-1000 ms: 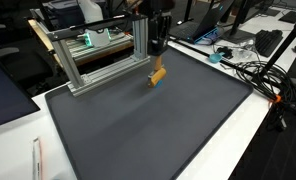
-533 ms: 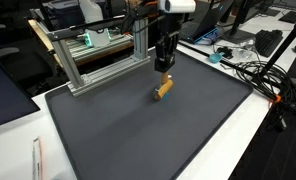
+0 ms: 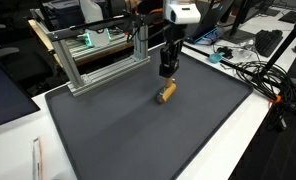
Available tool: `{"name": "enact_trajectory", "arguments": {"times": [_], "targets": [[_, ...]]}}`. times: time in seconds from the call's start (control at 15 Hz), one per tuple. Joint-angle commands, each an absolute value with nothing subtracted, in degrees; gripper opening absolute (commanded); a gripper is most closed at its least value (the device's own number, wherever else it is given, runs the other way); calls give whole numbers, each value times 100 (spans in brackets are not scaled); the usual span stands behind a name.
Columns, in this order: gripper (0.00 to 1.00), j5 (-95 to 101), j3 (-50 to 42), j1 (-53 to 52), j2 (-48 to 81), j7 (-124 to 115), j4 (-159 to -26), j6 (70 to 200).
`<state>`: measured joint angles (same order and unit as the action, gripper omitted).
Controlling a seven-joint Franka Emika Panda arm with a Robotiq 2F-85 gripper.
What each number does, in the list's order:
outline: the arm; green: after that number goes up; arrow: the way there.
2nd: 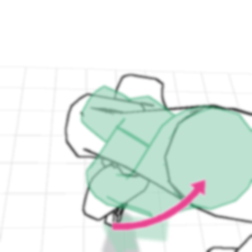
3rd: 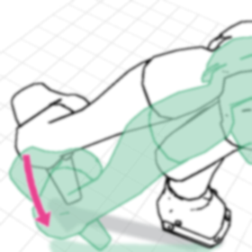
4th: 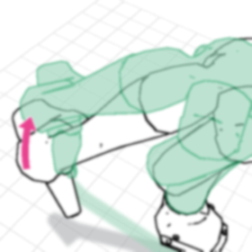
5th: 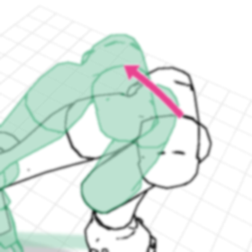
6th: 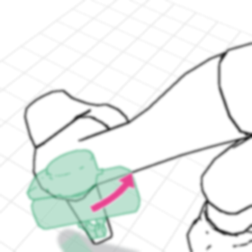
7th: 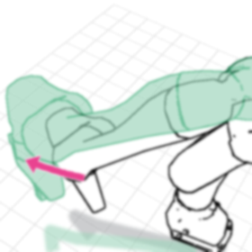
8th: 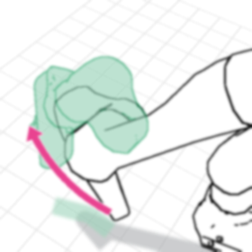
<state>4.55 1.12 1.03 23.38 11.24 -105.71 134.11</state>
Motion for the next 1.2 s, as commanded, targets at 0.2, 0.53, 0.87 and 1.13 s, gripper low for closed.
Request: {"name": "enact_trajectory", "arguments": {"times": [0.2, 0.53, 0.87, 1.13], "targets": [[22, 308, 334, 64, 2279, 1217, -10545, 13314], [22, 150, 439, 103, 2258, 1344, -10570, 13301], [22, 399, 214, 116, 2314, 1161, -10715, 13449], [22, 506, 20, 174, 2244, 978, -10842, 13502]]}}
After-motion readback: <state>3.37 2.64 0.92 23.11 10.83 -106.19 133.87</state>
